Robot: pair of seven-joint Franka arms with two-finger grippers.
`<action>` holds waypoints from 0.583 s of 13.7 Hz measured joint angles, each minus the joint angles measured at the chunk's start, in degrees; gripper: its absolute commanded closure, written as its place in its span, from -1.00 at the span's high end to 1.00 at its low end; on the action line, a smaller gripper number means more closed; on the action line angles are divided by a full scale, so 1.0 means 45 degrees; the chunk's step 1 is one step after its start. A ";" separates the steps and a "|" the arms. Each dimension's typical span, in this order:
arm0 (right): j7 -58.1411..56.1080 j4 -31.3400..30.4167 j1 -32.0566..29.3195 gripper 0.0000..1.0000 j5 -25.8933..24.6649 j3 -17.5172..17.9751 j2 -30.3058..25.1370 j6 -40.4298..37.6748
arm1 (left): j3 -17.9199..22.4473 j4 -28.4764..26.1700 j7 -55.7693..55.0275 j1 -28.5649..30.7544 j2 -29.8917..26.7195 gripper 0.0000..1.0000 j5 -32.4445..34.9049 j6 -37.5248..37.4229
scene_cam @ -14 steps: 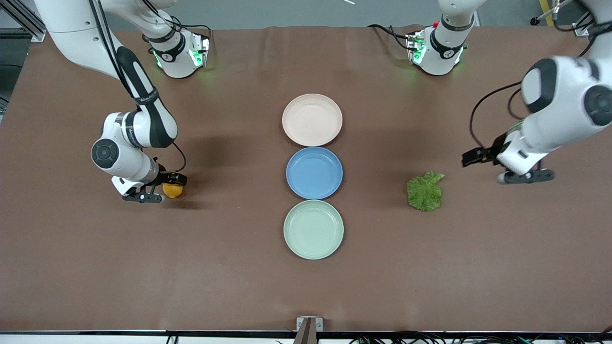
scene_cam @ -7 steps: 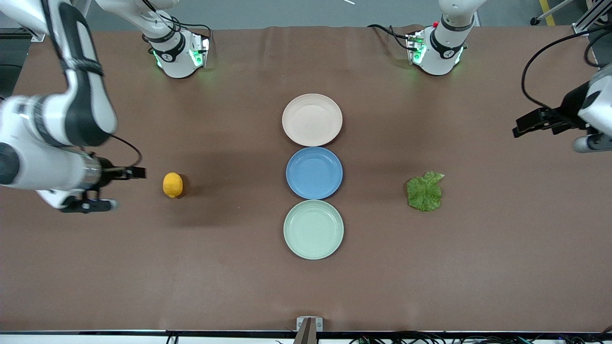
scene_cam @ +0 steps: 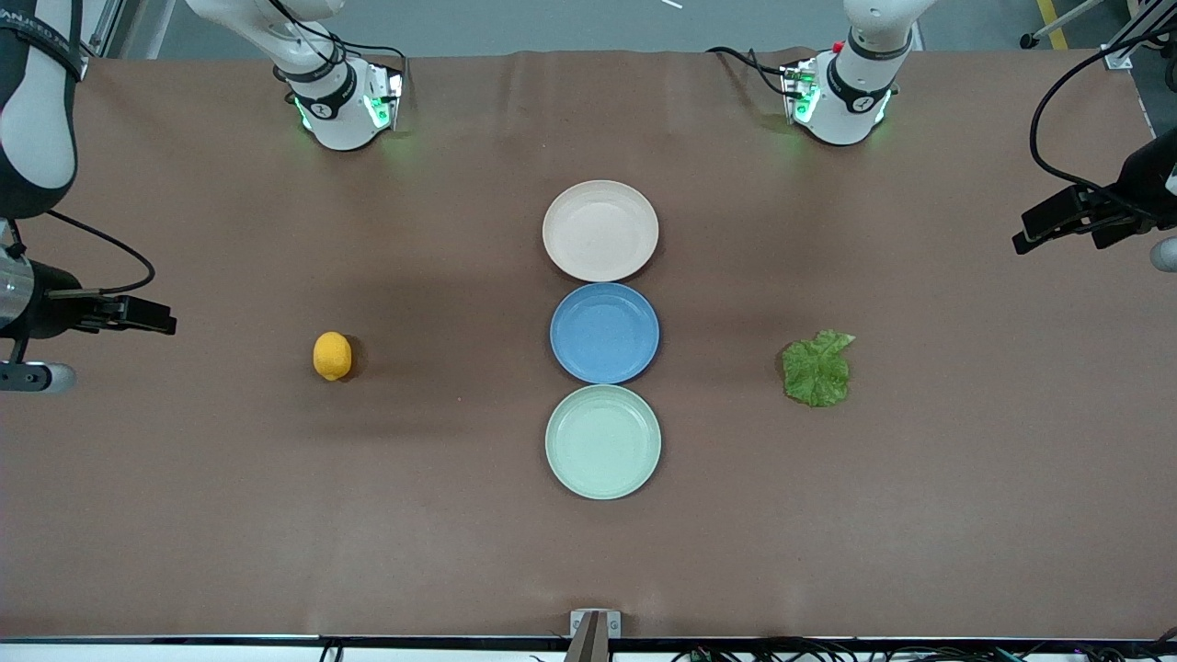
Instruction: Pick lemon and lettuce from plates
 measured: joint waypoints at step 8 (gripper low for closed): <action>-0.0154 0.0020 -0.0426 1.00 0.0013 0.0001 0.0038 -0.0885 | 0.5014 0.0204 0.0139 -0.5057 0.0010 0.99 0.0001 -0.0110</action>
